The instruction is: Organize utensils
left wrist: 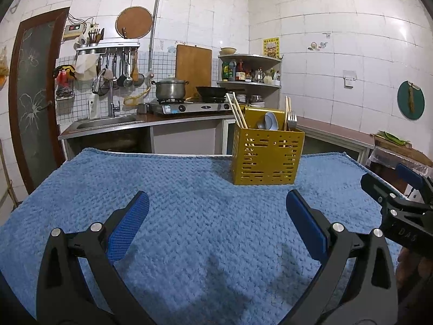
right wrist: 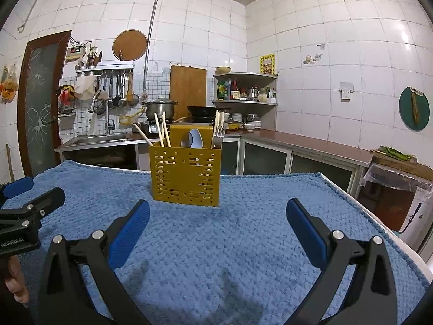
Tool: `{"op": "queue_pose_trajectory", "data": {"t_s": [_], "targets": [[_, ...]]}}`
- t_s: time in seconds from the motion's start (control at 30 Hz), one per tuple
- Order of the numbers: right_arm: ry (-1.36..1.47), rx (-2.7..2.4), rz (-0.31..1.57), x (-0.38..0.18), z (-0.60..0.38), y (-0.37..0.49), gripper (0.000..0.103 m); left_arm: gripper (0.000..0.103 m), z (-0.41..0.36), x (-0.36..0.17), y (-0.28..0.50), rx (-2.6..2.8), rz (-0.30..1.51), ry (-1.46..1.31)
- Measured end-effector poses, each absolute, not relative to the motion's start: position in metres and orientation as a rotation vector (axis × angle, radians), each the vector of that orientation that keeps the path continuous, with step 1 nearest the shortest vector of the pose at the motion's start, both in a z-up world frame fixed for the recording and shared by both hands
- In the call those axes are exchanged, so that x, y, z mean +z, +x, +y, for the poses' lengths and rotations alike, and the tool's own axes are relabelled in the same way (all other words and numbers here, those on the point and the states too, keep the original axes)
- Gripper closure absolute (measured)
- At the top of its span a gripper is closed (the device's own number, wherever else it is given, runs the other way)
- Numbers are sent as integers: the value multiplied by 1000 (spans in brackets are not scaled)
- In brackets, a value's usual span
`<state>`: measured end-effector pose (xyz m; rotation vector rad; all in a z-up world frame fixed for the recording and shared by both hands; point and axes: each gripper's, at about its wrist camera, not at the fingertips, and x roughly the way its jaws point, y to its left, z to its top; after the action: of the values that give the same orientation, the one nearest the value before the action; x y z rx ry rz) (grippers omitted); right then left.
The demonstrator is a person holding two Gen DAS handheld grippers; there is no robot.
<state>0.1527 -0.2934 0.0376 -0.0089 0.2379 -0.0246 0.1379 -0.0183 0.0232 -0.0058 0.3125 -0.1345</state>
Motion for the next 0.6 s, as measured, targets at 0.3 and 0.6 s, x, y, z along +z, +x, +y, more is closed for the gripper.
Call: {"op": "queue_pose_trajectory", "data": {"t_s": [0.3,0.6], "targets": [[-23,-35,231,37,-292,152,5,5,-19,24,138,-129,313,-2],[-26,-36,226,37,-291,152,5,5,-20,23,138,-128,319,4]]}}
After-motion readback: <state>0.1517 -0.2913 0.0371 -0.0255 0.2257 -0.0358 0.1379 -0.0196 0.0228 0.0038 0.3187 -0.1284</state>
